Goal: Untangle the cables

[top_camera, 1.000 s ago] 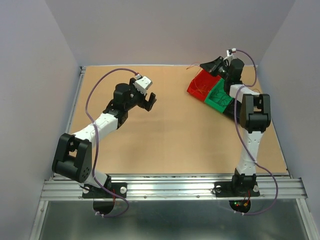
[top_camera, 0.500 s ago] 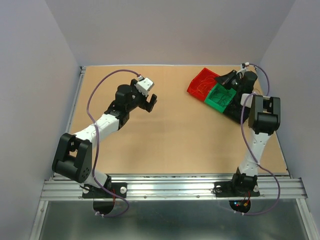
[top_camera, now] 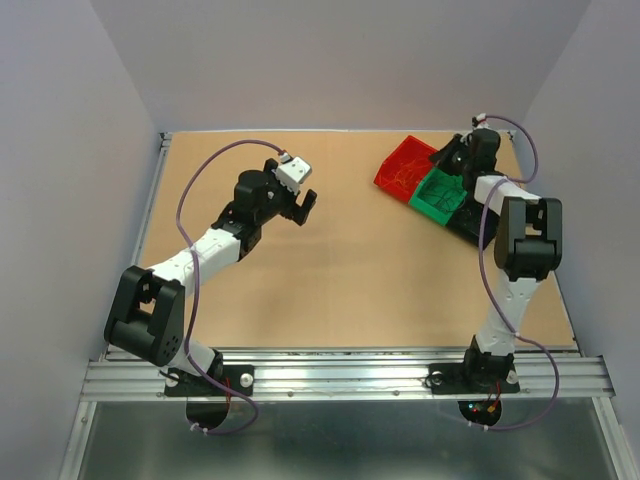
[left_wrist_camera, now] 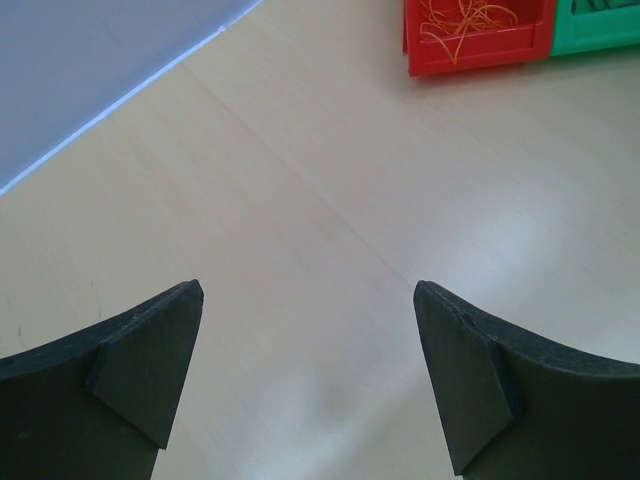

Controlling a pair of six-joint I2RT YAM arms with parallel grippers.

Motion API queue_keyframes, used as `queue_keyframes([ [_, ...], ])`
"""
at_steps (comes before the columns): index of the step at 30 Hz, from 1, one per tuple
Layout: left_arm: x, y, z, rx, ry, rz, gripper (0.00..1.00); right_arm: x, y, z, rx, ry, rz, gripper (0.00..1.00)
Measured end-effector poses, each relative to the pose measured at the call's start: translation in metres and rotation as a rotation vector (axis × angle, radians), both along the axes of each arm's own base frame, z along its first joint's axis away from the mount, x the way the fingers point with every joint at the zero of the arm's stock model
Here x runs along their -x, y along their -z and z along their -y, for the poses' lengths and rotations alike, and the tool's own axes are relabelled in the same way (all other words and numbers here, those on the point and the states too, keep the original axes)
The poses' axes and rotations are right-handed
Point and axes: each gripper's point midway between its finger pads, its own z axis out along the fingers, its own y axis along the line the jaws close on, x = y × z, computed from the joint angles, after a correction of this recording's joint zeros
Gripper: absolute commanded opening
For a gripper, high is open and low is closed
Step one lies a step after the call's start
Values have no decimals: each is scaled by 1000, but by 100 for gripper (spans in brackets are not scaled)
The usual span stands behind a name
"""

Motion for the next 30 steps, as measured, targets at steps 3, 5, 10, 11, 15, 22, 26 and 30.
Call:
queue_keyframes([
  [3,0,0,0,-5,-2,1,99,-1,12,-14,68,44,-85,1],
  [5,0,1,0,-8,-4,0,99,-7,12,-26,114,68,-114,0],
  [10,1,2,1,-16,-5,-2,99,-14,5,-55,210,129,-159,1],
  [11,2,3,1,-17,-4,-2,99,-18,1,-59,233,150,-163,0],
  [15,3,3,3,-21,-1,-3,99,-42,-5,-68,344,267,-174,1],
  [22,4,5,5,-29,3,-6,99,-49,32,-63,463,356,-264,1],
  [26,4,5,4,-34,1,-3,99,-37,63,-50,522,377,-353,0],
  [30,4,5,5,-38,0,0,99,-29,84,-38,568,403,-410,1],
])
